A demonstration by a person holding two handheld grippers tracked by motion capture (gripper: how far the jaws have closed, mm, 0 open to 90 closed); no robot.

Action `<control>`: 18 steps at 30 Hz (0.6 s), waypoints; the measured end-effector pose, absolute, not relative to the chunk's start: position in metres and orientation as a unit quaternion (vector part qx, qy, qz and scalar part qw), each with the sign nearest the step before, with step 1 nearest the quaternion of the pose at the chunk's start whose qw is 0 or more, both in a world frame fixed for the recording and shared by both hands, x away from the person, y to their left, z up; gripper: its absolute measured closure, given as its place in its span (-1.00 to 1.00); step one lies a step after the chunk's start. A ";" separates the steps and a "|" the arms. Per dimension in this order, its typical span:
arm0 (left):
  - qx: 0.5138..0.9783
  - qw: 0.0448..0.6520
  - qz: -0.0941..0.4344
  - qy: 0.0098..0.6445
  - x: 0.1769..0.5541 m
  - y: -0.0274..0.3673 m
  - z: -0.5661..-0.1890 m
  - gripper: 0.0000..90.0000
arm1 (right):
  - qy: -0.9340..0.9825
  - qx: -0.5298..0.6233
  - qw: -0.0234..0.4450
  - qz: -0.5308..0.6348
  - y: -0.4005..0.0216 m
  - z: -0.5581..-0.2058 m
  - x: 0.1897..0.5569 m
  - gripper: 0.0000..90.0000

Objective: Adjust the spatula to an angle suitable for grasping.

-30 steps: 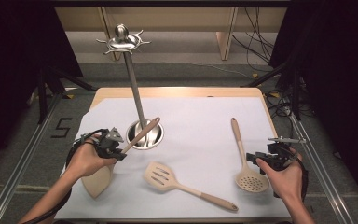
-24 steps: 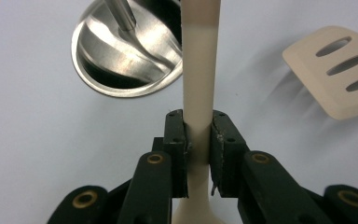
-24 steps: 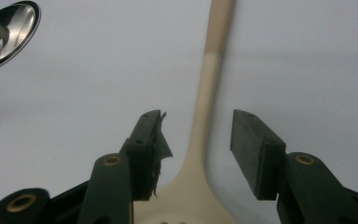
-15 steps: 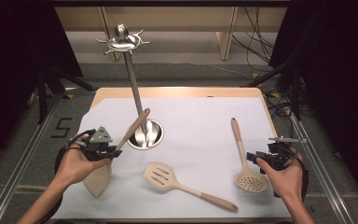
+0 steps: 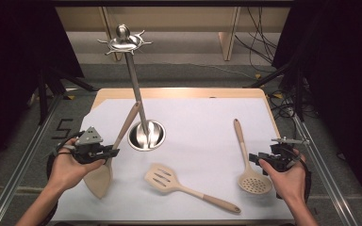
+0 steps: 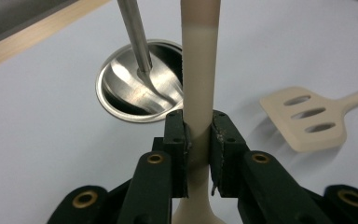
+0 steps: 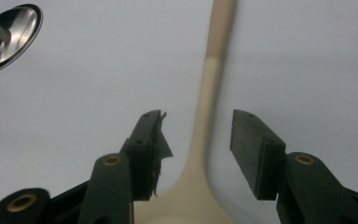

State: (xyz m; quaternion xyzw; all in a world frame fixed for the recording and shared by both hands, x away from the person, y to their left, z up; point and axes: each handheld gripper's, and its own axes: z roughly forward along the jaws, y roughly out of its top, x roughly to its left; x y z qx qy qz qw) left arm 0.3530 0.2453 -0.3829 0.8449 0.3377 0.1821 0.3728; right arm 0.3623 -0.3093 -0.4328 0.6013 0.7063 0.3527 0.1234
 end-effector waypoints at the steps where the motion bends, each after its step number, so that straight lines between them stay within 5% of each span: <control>1: 0.840 0.378 0.186 0.343 0.352 0.245 -0.383 0.73 | 0.698 0.613 0.112 0.352 -0.308 -0.431 0.362 0.20; 18: 0.777 0.440 0.235 0.383 0.339 0.256 -0.375 0.73 | 0.697 0.614 0.116 0.351 -0.307 -0.431 0.362 0.20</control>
